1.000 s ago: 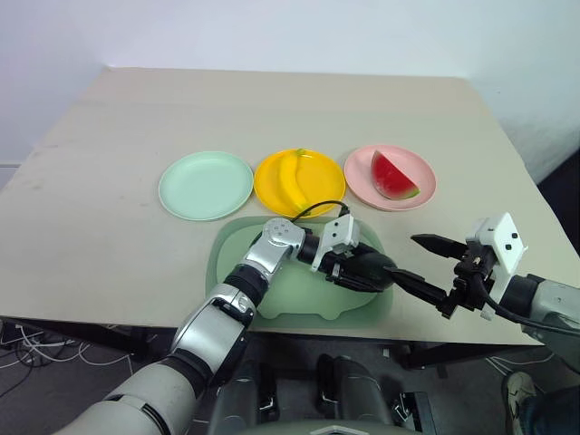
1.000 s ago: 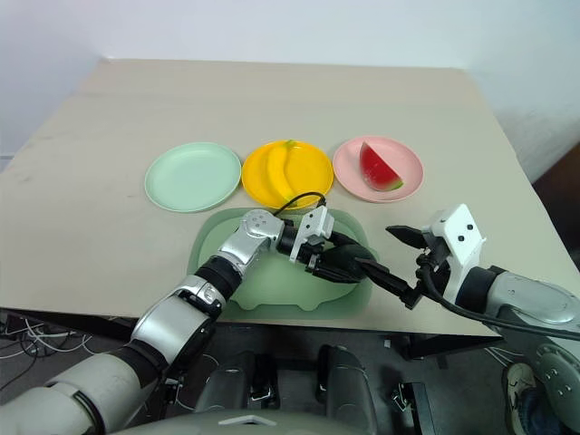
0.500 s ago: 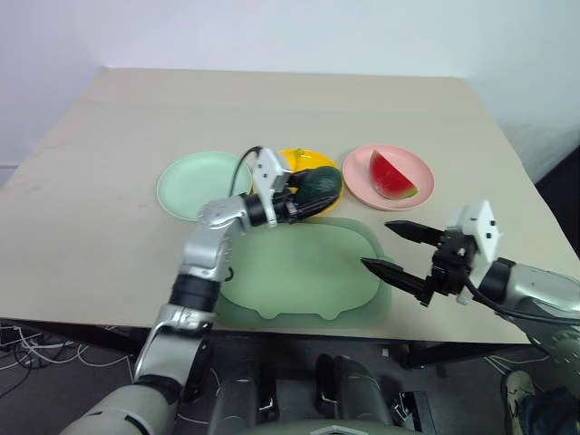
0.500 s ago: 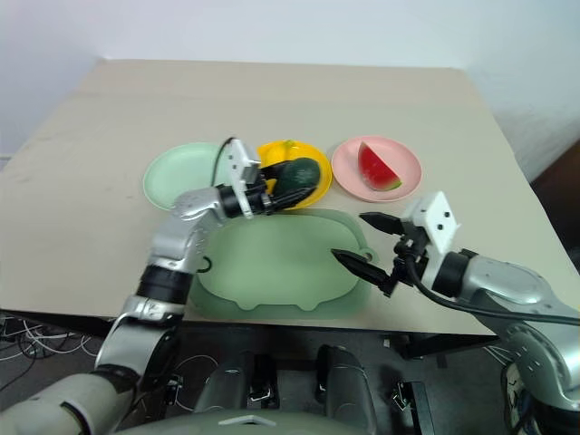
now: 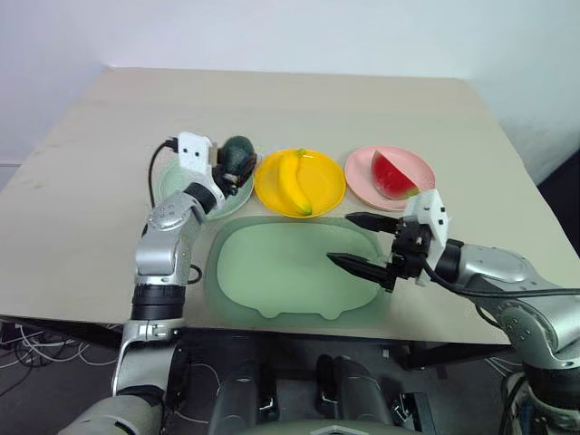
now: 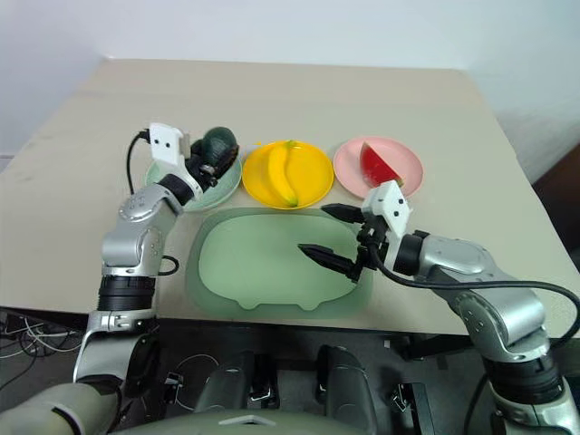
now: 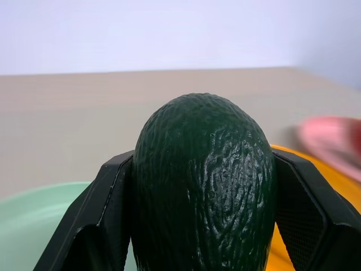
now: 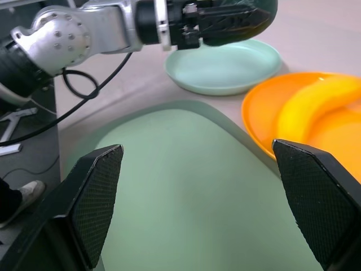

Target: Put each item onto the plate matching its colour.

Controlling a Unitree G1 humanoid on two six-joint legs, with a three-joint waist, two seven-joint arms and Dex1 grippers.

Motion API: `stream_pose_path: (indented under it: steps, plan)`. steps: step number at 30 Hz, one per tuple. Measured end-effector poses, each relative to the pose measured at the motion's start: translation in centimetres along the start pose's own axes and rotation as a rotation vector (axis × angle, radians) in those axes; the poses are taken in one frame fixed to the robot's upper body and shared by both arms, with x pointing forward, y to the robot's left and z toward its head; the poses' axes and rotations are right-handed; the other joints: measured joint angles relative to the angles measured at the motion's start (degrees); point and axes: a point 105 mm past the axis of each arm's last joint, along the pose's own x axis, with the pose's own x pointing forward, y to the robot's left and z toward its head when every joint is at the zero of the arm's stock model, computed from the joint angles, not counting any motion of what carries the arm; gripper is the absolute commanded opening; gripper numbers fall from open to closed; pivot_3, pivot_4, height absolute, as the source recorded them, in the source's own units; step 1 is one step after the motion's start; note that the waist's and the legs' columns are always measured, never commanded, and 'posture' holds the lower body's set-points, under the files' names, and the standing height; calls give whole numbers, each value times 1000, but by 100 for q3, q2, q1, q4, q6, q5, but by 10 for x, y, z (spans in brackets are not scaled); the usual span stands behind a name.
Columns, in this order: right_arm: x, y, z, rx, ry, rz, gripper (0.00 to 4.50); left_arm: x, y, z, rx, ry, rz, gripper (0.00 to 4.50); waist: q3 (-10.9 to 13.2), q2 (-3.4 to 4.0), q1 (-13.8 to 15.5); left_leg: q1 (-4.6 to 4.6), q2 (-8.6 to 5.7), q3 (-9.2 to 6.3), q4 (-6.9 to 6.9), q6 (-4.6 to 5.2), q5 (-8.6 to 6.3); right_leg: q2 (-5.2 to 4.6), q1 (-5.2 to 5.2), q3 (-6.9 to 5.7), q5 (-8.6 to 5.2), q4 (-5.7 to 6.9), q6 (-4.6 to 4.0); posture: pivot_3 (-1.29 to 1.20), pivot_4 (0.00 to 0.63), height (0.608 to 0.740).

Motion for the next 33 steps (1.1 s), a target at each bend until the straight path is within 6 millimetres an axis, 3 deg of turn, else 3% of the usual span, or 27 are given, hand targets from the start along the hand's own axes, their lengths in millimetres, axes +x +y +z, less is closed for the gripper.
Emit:
stream_pose_path:
  steps: [5,11,13,16,24,33]
  plan:
    - [2,-5,0,-3,7,-4,4500,5,31,-23,35,133,207,3011,0,0,6,0,0,3,0,0,0,-1,0,0,1,0,0,0,150,696]
    - [4,-8,-2,4,17,-3,4500,-9,53,-45,38,275,376,3011,0,-1,-25,0,1,5,-1,-5,1,0,-6,1,2,5,2,0,150,696]
    - [4,-10,-3,4,23,-6,4500,-16,60,-51,42,306,401,3755,0,0,-22,-1,1,6,-1,-9,3,-1,-9,1,2,9,2,0,150,696]
    - [4,-10,-5,5,31,-3,4500,-25,66,-55,51,323,410,4482,0,0,-21,-2,2,7,-1,-10,3,-2,-13,1,2,9,1,0,150,696]
    - [4,-11,-6,-6,28,-7,4500,-34,66,-35,100,263,357,4482,0,0,-16,-3,1,12,-3,-12,3,-7,-18,4,2,8,-2,0,150,696]
    - [0,-12,-10,4,16,-27,4500,-73,47,-5,158,206,81,4482,0,1,-24,-5,2,21,-9,-18,5,-7,-31,12,-8,13,-16,0,150,696]
